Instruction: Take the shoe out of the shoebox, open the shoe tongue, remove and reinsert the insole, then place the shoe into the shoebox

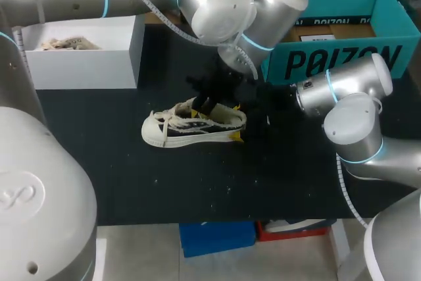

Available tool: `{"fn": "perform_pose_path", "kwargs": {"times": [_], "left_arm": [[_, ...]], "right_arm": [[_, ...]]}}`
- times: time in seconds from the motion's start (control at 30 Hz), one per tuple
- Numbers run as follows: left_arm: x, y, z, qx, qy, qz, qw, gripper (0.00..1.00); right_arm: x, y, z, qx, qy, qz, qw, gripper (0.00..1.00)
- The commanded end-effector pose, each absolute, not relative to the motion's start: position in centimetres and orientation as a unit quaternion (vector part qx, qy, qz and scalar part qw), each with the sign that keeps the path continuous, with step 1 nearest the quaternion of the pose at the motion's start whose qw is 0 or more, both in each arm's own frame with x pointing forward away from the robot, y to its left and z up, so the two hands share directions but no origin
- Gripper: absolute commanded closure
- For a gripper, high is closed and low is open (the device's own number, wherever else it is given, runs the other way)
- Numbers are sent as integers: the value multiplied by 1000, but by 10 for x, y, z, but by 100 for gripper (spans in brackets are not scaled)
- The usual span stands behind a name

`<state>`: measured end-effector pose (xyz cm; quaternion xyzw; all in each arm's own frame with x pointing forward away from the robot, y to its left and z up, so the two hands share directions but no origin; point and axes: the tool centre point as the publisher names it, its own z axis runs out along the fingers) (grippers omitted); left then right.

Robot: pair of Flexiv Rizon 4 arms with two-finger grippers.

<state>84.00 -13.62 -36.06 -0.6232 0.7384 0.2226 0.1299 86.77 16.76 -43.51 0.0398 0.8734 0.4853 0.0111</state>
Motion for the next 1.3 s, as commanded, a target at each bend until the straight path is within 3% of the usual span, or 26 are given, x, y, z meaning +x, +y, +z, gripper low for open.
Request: {"fn": "perform_pose_path", "kwargs": {"times": [0.03, 0.63, 1.03, 1.07, 1.1, 1.3], "left_arm": [[840, -137, -356, -621, 742, 217, 131, 100], [844, -105, -314, -646, 737, 155, 126, 100], [836, -66, -328, -664, 718, 171, 118, 100], [836, -64, -329, -666, 716, 174, 116, 60], [836, -61, -330, -668, 714, 177, 113, 0], [835, -49, -331, -680, 704, 181, 99, 0]], "right_arm": [[868, 170, -437, 41, 873, 485, 12, 100], [868, 170, -437, 41, 873, 485, 12, 100], [868, 170, -437, 41, 873, 485, 12, 100], [868, 170, -437, 41, 873, 485, 12, 100], [868, 170, -437, 41, 873, 485, 12, 100], [868, 170, -437, 41, 873, 485, 12, 100]]}}
